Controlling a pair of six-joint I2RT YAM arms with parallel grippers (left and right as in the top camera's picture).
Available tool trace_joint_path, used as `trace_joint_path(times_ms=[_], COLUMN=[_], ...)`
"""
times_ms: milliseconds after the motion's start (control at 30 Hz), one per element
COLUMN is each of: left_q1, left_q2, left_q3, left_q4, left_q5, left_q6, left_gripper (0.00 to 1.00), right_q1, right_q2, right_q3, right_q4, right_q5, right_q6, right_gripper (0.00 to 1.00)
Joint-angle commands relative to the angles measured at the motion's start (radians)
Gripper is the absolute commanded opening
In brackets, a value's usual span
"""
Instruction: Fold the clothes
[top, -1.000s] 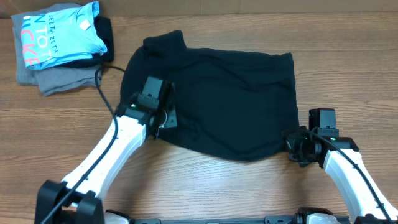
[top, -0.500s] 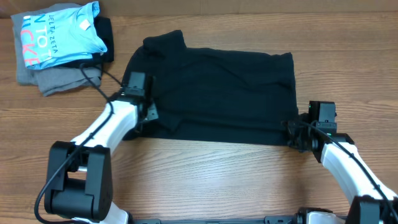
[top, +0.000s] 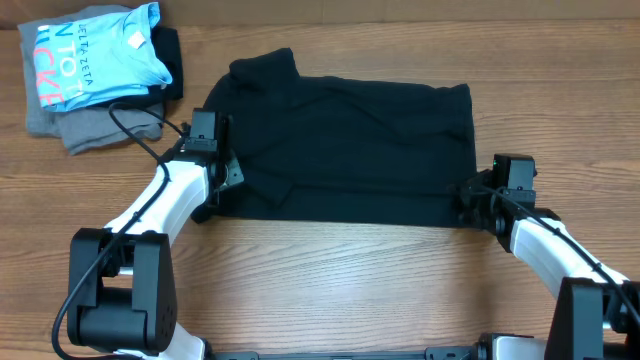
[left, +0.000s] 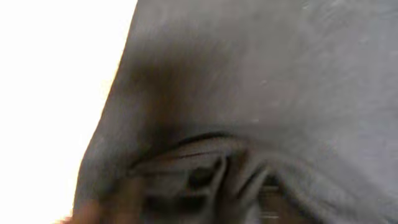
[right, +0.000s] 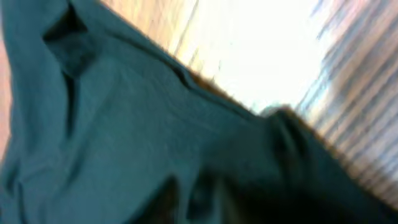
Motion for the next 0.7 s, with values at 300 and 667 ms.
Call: trace_joint_path(times_ms=[300,667], left_q1=[0.011,-0.063], left_q2=[-0.007,-0.005], left_q3=[0.296,0.351], left_q4=[-0.351,-0.598], left_q5=[0.074,0.343], left_q6=[0.055,0.054], left_gripper=[1.0,0.95], right_q1=[-0.001,0.047], right_q2=[0.001,0.003], right_q3=[0.409,0.508], right_q4=[-0.37,-0.565], right_q5=[-0.036,-0.288], right_q6=[-0.206,-0.363], right_gripper=[1.0,1.0])
